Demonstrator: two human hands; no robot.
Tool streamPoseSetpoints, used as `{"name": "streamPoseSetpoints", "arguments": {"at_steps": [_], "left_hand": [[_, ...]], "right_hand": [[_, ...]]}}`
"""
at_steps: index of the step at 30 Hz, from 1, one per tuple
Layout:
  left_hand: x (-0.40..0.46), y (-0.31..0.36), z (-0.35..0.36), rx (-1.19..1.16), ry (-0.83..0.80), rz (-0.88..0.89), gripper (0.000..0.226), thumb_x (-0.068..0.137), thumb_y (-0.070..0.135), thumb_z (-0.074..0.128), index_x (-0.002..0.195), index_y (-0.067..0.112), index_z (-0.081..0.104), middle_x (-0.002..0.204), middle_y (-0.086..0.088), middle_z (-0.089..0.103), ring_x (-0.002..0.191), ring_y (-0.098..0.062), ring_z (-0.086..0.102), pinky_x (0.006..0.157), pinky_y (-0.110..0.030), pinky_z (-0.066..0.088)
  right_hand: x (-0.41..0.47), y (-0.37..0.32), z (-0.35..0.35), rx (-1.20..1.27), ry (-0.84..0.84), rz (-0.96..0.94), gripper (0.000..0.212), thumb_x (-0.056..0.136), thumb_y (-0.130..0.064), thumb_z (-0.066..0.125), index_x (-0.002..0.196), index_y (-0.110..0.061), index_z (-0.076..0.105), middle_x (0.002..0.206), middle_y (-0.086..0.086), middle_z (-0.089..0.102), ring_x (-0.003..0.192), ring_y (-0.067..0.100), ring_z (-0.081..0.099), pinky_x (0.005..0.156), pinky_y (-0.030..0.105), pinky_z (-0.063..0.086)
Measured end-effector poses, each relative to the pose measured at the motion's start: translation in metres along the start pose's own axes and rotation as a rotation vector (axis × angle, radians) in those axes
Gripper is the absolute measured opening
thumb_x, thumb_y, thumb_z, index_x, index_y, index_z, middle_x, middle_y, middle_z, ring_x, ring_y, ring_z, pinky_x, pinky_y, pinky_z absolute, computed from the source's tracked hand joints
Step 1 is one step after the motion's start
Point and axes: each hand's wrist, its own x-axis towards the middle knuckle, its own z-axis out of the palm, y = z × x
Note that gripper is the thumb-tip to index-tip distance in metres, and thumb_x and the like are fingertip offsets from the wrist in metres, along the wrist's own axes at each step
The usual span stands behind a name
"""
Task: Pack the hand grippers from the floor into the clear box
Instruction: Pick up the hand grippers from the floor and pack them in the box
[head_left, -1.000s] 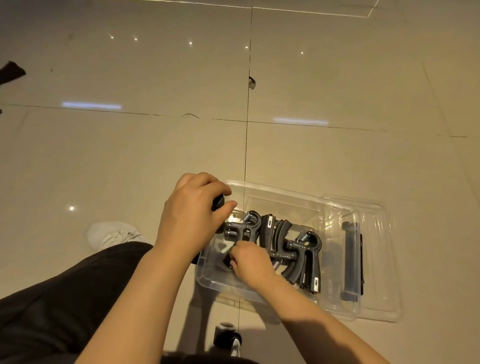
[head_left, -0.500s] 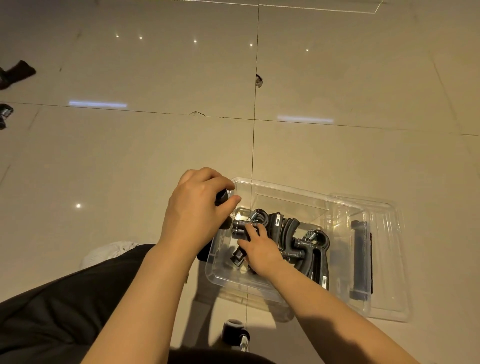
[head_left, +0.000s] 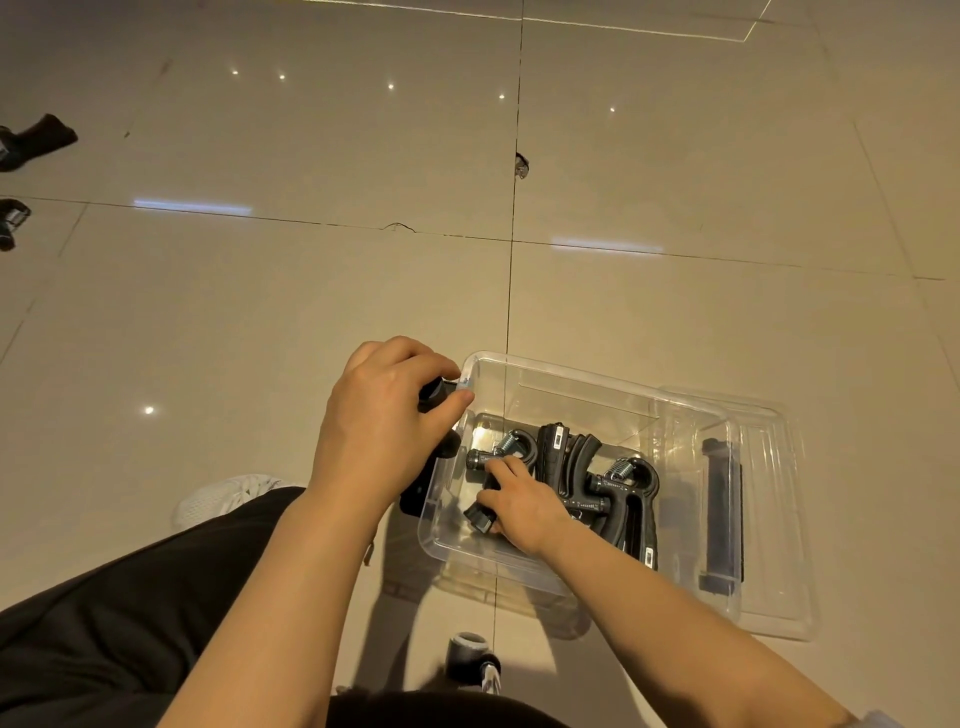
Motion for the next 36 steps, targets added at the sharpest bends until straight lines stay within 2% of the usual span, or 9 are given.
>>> {"name": "streamPoseSetpoints", "arguments": {"at_steps": [4, 6, 9, 12, 17, 20, 26, 29, 36], "left_hand": [[-0.001, 0.005, -0.003, -0.025, 0.025, 0.012, 0.019, 0.077, 0.032, 0.074, 0.091, 0.019, 0.073, 0.091, 0.003, 0.064, 0.092, -0.019, 0.053, 0.073, -0.023, 0.031], [-0.001, 0.015, -0.004, -0.058, 0.064, 0.012, 0.019, 0.077, 0.032, 0.074, 0.092, 0.019, 0.073, 0.09, 0.003, 0.065, 0.091, -0.018, 0.054, 0.072, -0.02, 0.032], [-0.004, 0.042, 0.0, -0.201, 0.165, -0.032, 0.019, 0.078, 0.033, 0.073, 0.092, 0.019, 0.072, 0.091, 0.005, 0.064, 0.092, -0.015, 0.054, 0.073, -0.011, 0.034], [-0.013, 0.072, 0.011, -0.369, 0.211, -0.027, 0.021, 0.079, 0.038, 0.067, 0.088, 0.021, 0.072, 0.091, 0.008, 0.063, 0.093, -0.012, 0.054, 0.076, -0.014, 0.039], [-0.043, 0.098, 0.036, -0.345, 0.042, 0.399, 0.014, 0.078, 0.029, 0.069, 0.087, 0.019, 0.072, 0.103, 0.002, 0.062, 0.118, -0.018, 0.047, 0.1, -0.017, 0.033], [-0.06, 0.09, 0.049, -0.246, -0.163, 0.552, 0.026, 0.079, 0.034, 0.063, 0.102, 0.024, 0.068, 0.126, 0.0, 0.054, 0.137, -0.02, 0.027, 0.105, -0.024, 0.029], [-0.077, 0.095, 0.048, -0.173, -0.326, 0.232, 0.077, 0.076, 0.048, 0.062, 0.142, 0.04, 0.023, 0.146, 0.01, 0.019, 0.136, -0.012, 0.021, 0.109, -0.036, 0.033], [-0.082, 0.097, 0.048, -0.201, -0.306, 0.118, 0.093, 0.074, 0.042, 0.069, 0.145, 0.039, 0.009, 0.135, 0.013, 0.028, 0.123, -0.006, 0.031, 0.104, -0.028, 0.034], [-0.09, 0.088, 0.052, -0.038, -0.199, 0.429, 0.096, 0.05, 0.013, 0.085, 0.133, 0.027, 0.038, 0.123, 0.0, 0.043, 0.108, -0.016, 0.039, 0.079, -0.028, 0.052]], "right_hand": [[-0.005, -0.002, -0.016, 0.256, -0.045, 0.082, 0.044, 0.09, -0.023, 0.058, 0.133, -0.018, 0.049, 0.149, 0.008, 0.023, 0.136, 0.03, 0.021, 0.102, 0.045, 0.04], [-0.017, -0.004, -0.04, 0.577, 0.108, 0.23, 0.045, 0.092, -0.029, 0.055, 0.136, -0.024, 0.046, 0.144, 0.003, 0.034, 0.13, 0.024, 0.036, 0.104, 0.034, 0.037], [-0.058, -0.006, -0.092, 1.3, 0.327, 0.414, 0.037, 0.097, -0.035, 0.047, 0.133, -0.03, 0.048, 0.129, 0.001, 0.056, 0.105, 0.016, 0.059, 0.093, 0.034, 0.049], [-0.104, 0.002, -0.129, 1.879, 0.361, 0.384, 0.035, 0.097, -0.04, 0.044, 0.123, -0.022, 0.057, 0.111, 0.011, 0.066, 0.079, 0.02, 0.068, 0.07, 0.035, 0.058], [-0.151, 0.018, -0.144, 1.962, 0.403, 0.434, 0.031, 0.091, -0.017, 0.059, 0.121, -0.014, 0.058, 0.088, 0.005, 0.069, 0.066, 0.013, 0.064, 0.053, 0.025, 0.051], [-0.167, 0.029, -0.144, 2.073, 0.472, 0.473, 0.04, 0.088, 0.0, 0.057, 0.124, -0.018, 0.054, 0.094, 0.009, 0.07, 0.069, 0.019, 0.068, 0.054, 0.028, 0.053], [-0.173, 0.028, -0.151, 1.965, 0.668, 0.503, 0.057, 0.083, 0.013, 0.056, 0.128, -0.023, 0.054, 0.109, 0.009, 0.064, 0.065, 0.021, 0.068, 0.048, 0.026, 0.052], [-0.172, 0.023, -0.157, 1.868, 0.708, 0.492, 0.058, 0.084, 0.012, 0.056, 0.127, -0.027, 0.055, 0.099, -0.001, 0.064, 0.057, 0.015, 0.066, 0.046, 0.022, 0.049], [-0.162, 0.009, -0.148, 1.636, 0.569, 0.499, 0.046, 0.083, -0.026, 0.069, 0.124, -0.037, 0.051, 0.116, -0.002, 0.057, 0.082, 0.019, 0.068, 0.057, 0.029, 0.055]]}}
